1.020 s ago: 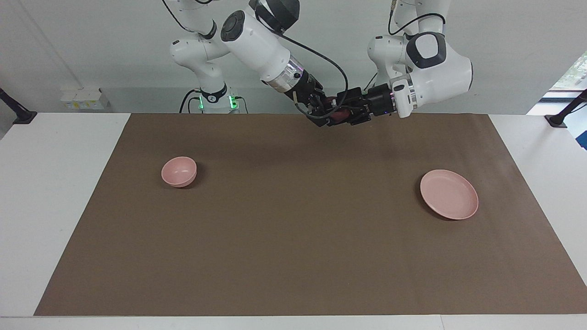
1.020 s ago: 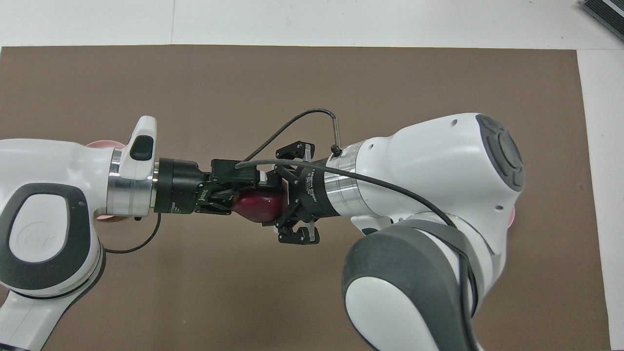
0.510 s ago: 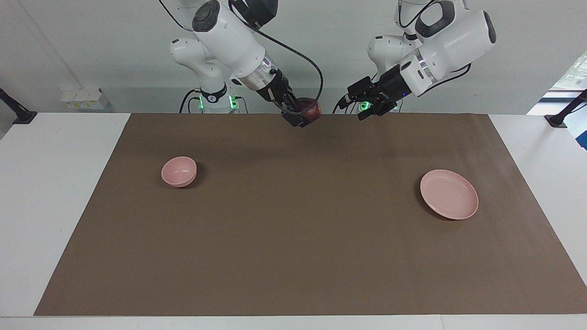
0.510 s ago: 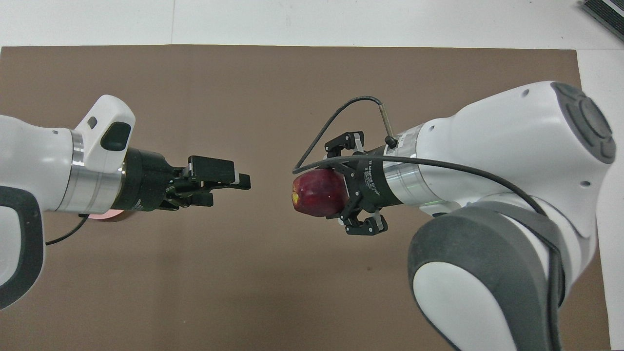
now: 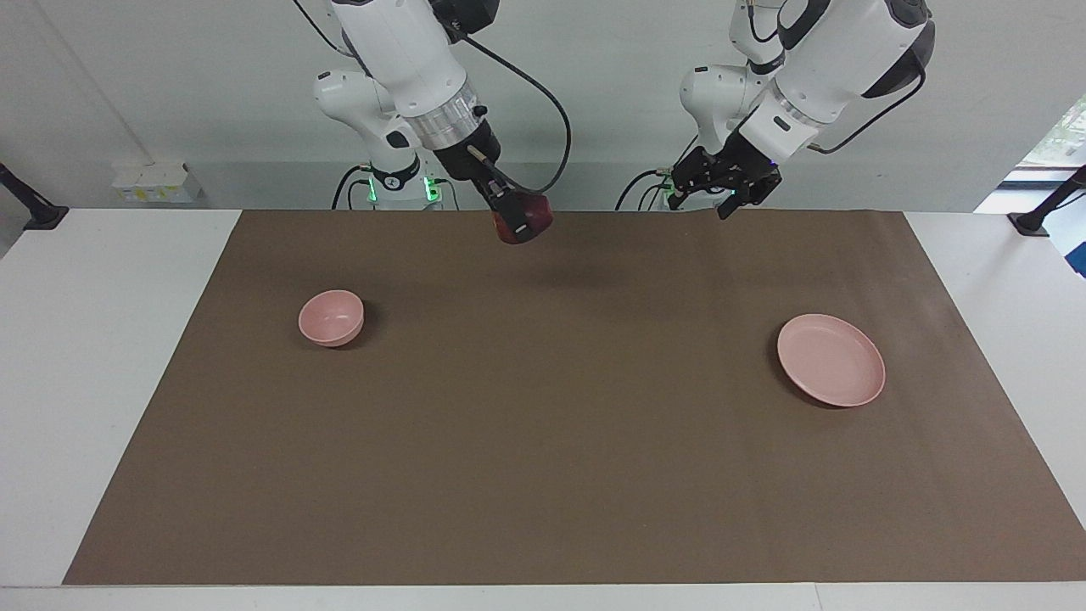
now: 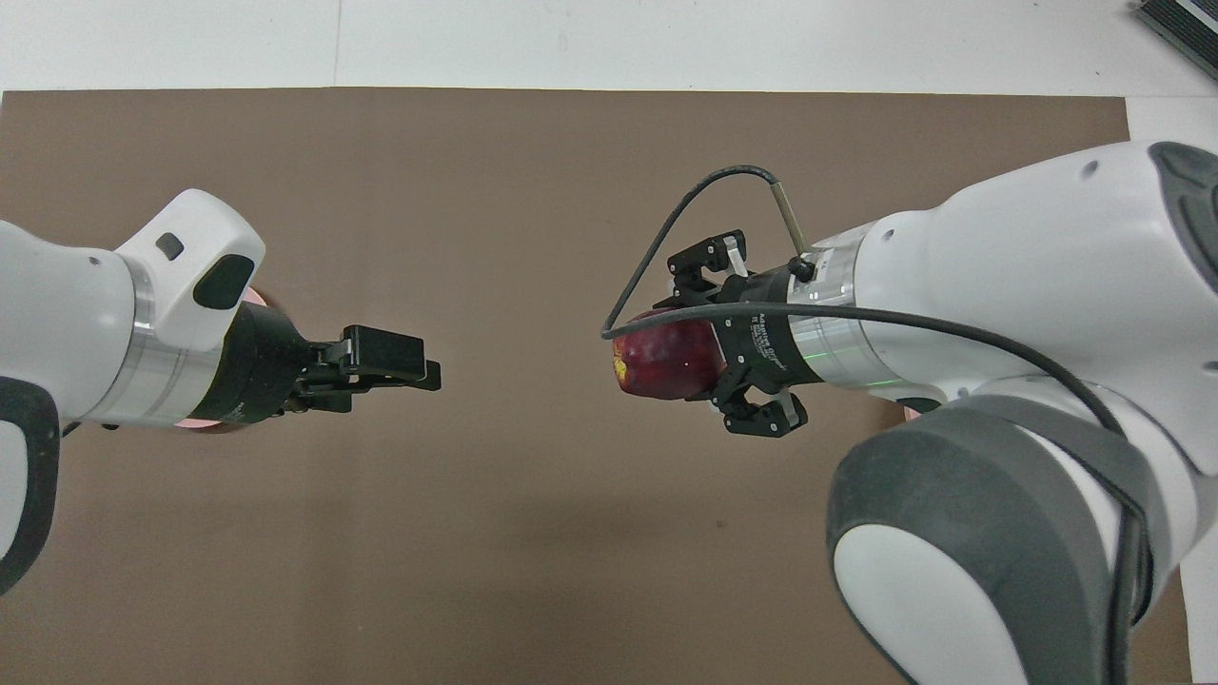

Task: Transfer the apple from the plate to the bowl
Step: 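Pull the apple away with the right gripper while the left gripper withdraws, then lower the apple into the pink bowl with the right gripper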

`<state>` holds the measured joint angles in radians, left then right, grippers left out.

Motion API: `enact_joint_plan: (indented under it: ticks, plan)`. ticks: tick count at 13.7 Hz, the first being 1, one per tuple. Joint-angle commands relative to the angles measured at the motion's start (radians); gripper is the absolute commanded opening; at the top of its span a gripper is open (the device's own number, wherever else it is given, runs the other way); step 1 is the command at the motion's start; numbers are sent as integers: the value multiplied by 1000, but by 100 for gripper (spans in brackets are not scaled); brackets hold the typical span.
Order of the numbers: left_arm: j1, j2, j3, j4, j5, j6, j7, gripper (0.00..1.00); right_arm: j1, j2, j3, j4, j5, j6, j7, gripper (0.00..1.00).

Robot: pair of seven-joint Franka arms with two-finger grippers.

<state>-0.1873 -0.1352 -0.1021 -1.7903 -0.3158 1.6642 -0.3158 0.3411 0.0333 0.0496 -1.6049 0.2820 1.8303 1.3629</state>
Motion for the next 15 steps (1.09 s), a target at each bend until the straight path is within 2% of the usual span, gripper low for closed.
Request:
enact_joint_plan:
  ticks: [1, 3, 6, 11, 12, 14, 15]
  plan:
    - [34, -7, 1, 18, 128, -60, 29, 100, -20, -9, -8, 33, -81, -51, -157, 0]
    - [77, -7, 1, 43, 185, -89, 111, 100, -53, -10, -13, 33, -118, -74, -273, 0]
    - [129, -1, 1, 66, 257, -106, 269, 100, -85, -27, -11, 33, -237, -115, -460, 0]
    - [247, 2, 1, 77, 262, -107, 449, 100, -195, -42, -14, 20, -300, -206, -853, 0]
    - [246, 12, 1, 106, 268, -125, 449, 100, -221, -42, -13, 16, -313, -209, -907, 0]
    - [247, 99, 1, 245, 299, -234, 451, 100, -287, -68, -13, -33, -314, -197, -1022, 0]
    - [247, 124, 1, 293, 302, -244, 449, 100, -324, -81, -13, -58, -314, -187, -1083, 0]
